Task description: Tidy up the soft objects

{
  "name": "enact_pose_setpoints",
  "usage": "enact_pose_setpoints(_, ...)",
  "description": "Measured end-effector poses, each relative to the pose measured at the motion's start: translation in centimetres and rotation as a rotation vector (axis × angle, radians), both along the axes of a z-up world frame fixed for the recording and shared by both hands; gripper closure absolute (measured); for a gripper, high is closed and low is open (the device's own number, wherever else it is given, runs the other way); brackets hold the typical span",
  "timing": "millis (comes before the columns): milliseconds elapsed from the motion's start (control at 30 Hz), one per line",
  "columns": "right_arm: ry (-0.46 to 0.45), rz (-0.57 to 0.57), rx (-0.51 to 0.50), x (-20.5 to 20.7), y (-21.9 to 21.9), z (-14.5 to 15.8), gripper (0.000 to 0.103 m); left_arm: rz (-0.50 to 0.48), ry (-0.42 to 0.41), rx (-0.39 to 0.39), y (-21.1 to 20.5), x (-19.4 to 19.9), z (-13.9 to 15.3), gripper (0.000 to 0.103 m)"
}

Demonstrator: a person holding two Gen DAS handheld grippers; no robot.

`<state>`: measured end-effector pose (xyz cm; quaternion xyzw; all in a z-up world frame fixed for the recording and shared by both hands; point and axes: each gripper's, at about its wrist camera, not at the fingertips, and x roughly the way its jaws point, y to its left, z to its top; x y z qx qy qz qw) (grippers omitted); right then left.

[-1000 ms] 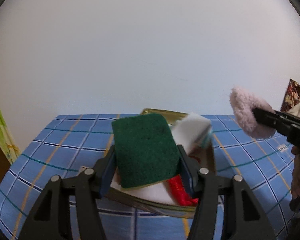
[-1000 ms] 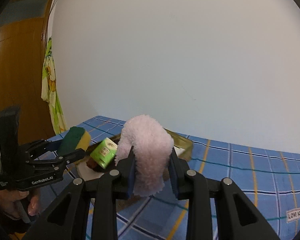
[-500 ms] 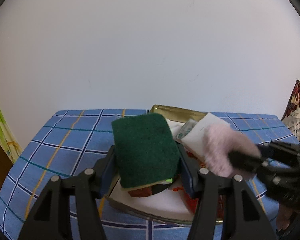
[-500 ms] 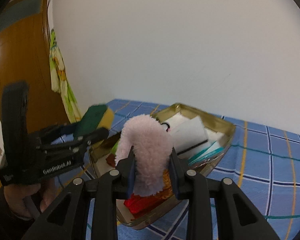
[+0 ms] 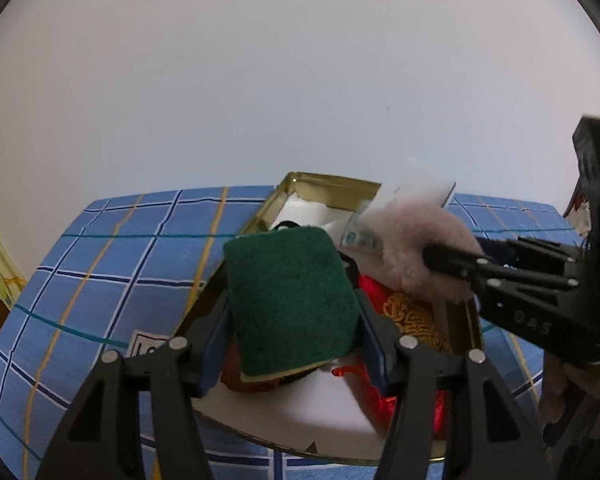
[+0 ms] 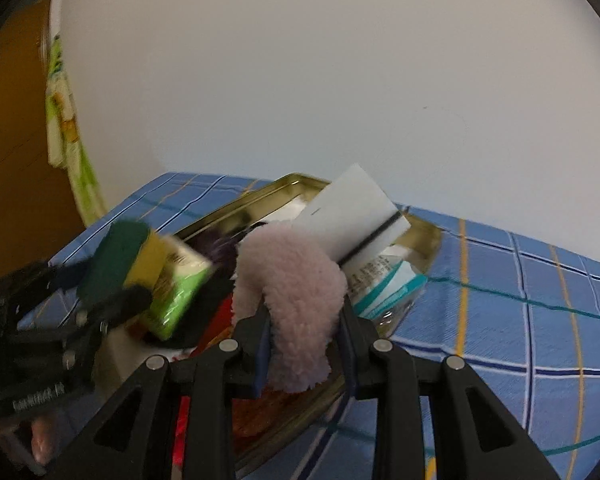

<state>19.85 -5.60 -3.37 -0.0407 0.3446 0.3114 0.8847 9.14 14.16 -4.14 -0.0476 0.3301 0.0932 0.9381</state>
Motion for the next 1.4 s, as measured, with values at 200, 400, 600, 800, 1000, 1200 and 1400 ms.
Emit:
enact_pose_setpoints(200, -0.005, 0.096, 0.002, -2.3, 1.0, 0.3, 0.071, 0.016, 0.000, -0.003, 0.5, -0.4, 0.1, 0.044)
enact_pose_setpoints(400, -0.068, 0.144, -0.033, -3.8, 2.3, 0.4, 0.031, 0.058, -0.012, -0.021, 1.8, -1.4, 0.5, 0.030)
enact_pose_setpoints(600, -0.130, 0.153, 0.037, -5.2, 1.4, 1.9, 0.029, 0.073, -0.053, 0.022, 1.2, -2.8, 1.8, 0.020)
enact_pose_setpoints(800, -0.323, 0.069, 0.043, -7.5, -0.6, 3.1, 0.022, 0.099, -0.109, 0.032, 1.1, -3.1, 2.4, 0.003)
enact_pose_setpoints(1000, -0.404, 0.004, 0.089, -8.1, -2.1, 3.6, 0.020, 0.112, -0.143, 0.026, 1.0, -2.9, 2.6, 0.003)
enact_pose_setpoints(1200, -0.408, -0.008, 0.124, -8.0, -3.2, 3.9, 0.018, 0.105, -0.201, 0.053, 0.3, -3.4, 2.5, 0.000)
enact_pose_setpoints(1400, -0.365, -0.012, 0.130, -7.4, -3.6, 3.4, 0.017, 0.125, -0.180, 0.063, 0.5, -3.4, 2.4, 0.000)
